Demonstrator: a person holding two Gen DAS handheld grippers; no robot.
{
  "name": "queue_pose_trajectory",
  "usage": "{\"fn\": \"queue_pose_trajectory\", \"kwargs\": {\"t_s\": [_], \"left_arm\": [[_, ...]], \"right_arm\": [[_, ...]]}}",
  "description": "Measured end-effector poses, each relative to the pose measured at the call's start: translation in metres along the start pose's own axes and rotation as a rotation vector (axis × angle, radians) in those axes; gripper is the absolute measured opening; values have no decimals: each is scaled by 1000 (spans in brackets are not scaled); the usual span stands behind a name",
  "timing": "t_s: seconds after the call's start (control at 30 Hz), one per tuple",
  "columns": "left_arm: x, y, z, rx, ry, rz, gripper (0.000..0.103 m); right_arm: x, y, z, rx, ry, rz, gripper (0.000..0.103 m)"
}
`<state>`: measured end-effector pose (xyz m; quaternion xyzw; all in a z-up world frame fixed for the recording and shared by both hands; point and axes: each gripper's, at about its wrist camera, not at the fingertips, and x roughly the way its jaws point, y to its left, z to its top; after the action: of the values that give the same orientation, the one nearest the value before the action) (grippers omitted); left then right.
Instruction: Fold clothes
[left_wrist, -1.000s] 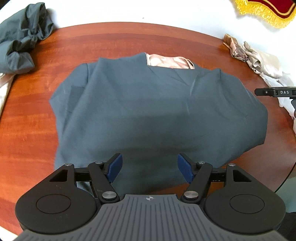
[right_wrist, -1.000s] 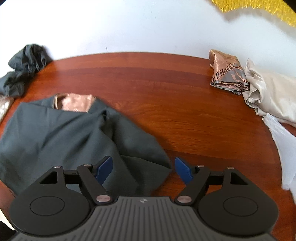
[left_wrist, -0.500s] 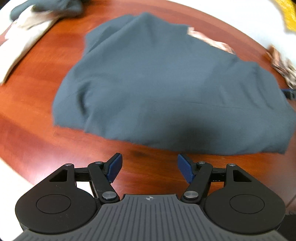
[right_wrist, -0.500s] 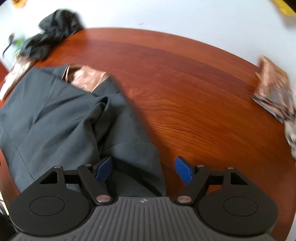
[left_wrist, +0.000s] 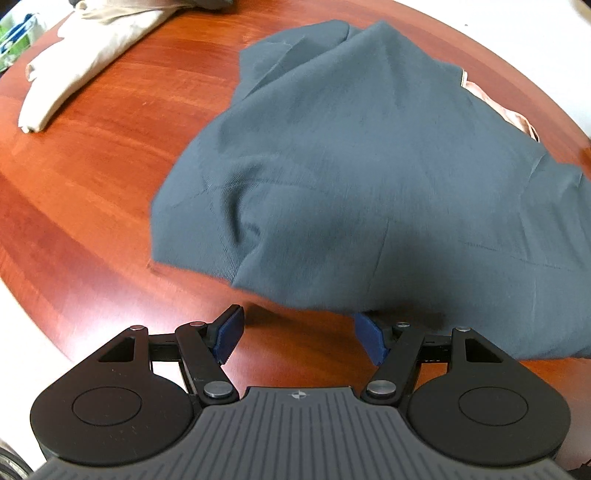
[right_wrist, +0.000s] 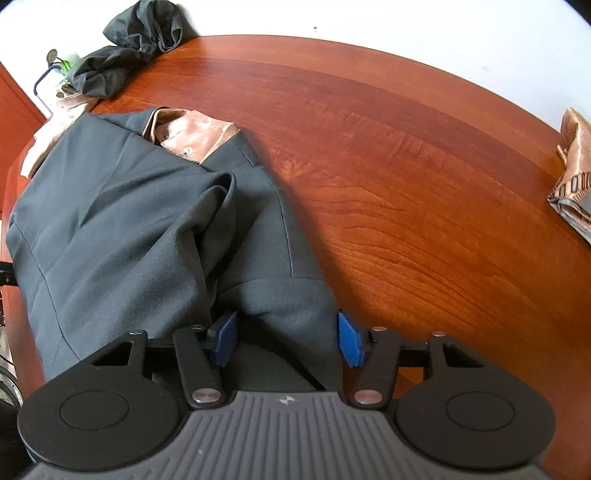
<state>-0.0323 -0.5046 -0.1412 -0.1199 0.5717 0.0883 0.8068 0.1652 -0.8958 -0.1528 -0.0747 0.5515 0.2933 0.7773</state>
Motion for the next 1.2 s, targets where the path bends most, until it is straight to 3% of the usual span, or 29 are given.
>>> {"fn": "queue_pose_trajectory", "kwargs": {"t_s": [0.3,0.6,0.9,1.2], "left_arm": [[11,-10,45,158,-8,35,69],[31,-27,112,411,-18,18,67],[49,-56,173,627,-36,-40,67],[68,-101,218,805,-73,-99,67]], "right_arm": [[-13,10,-36,89,-6,-22,41],[-32,53,-104,253,-50,-61,39],[-35,136,-166,470,-142,-109,39],[-25,215,-186,604,-213,-133,39]]}}
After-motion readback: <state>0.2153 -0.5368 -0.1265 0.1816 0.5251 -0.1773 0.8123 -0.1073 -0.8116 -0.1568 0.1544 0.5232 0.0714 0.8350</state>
